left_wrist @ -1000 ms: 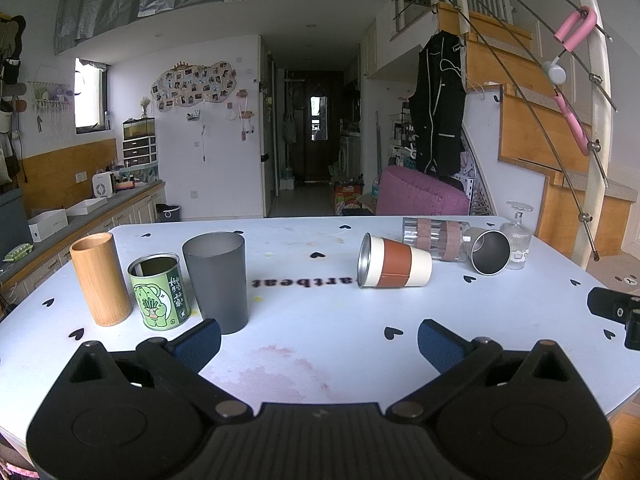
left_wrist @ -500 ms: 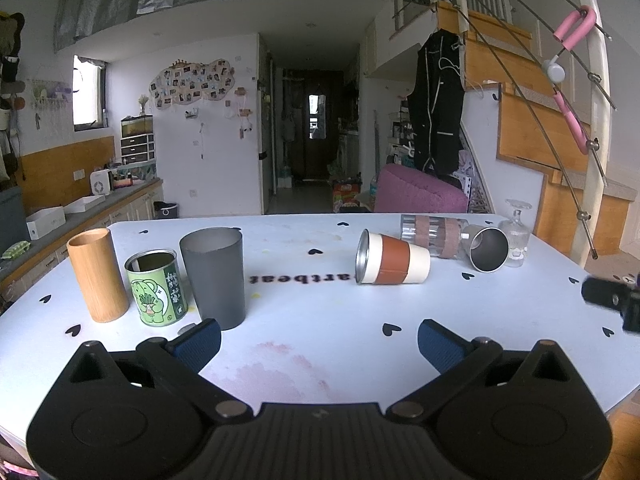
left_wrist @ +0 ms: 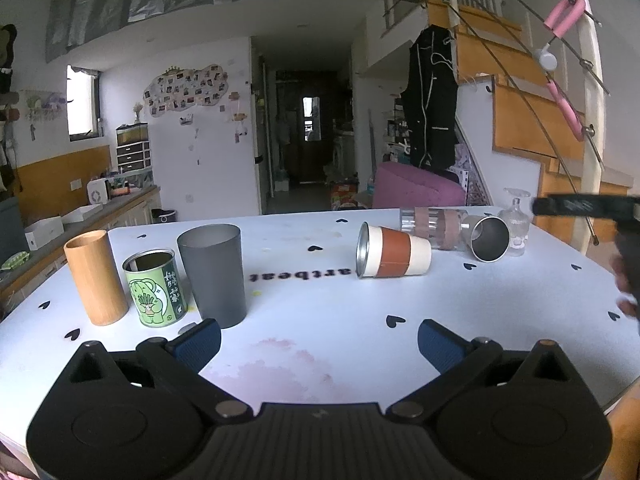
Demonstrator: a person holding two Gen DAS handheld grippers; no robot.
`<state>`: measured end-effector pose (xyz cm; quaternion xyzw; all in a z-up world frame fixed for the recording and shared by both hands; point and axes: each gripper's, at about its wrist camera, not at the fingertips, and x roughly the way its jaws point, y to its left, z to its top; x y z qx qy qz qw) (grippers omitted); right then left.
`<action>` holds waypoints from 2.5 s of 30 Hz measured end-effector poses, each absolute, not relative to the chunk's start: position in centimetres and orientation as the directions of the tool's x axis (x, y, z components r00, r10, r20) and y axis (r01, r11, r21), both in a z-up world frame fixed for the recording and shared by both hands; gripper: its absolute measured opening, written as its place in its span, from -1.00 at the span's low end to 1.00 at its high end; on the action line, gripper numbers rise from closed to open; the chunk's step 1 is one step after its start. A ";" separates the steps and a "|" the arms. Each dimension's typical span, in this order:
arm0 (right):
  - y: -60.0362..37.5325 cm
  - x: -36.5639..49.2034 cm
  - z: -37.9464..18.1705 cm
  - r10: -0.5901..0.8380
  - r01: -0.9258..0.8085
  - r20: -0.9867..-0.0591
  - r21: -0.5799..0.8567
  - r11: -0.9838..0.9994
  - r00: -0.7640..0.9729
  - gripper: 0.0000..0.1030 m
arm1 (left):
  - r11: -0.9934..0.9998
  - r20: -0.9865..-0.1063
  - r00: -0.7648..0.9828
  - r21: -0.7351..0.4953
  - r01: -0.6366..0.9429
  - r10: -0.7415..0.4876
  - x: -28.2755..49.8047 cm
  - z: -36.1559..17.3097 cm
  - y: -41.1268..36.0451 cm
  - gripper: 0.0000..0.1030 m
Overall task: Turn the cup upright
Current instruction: 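Move the right gripper to the open rim of the cream cup lying down, then close the right gripper on the cream cup's rim and lift it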
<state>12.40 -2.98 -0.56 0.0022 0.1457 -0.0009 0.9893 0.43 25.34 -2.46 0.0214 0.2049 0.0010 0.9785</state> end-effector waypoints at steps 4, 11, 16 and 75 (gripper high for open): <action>-3.4 17.0 -0.7 -0.008 0.014 -0.312 0.018 1.000 0.950 1.00 | 0.999 -0.403 0.915 0.038 -0.004 0.019 0.5 -2.8 25.9 1.00; -4.5 24.4 -2.4 -0.053 0.083 -0.390 0.062 0.995 0.919 1.00 | 1.000 -0.418 0.908 0.022 -0.017 0.024 0.7 -3.1 26.9 1.00; -5.0 28.1 -3.8 -0.057 0.104 -0.423 0.090 0.990 0.904 1.00 | 1.000 -0.432 0.902 0.004 -0.026 0.025 0.8 -3.5 27.8 1.00; 4.4 5.2 -7.7 0.227 -0.289 -0.532 -0.036 0.957 0.816 0.65 | 0.998 -0.491 0.871 -0.054 0.011 -0.036 2.3 -4.2 27.8 1.00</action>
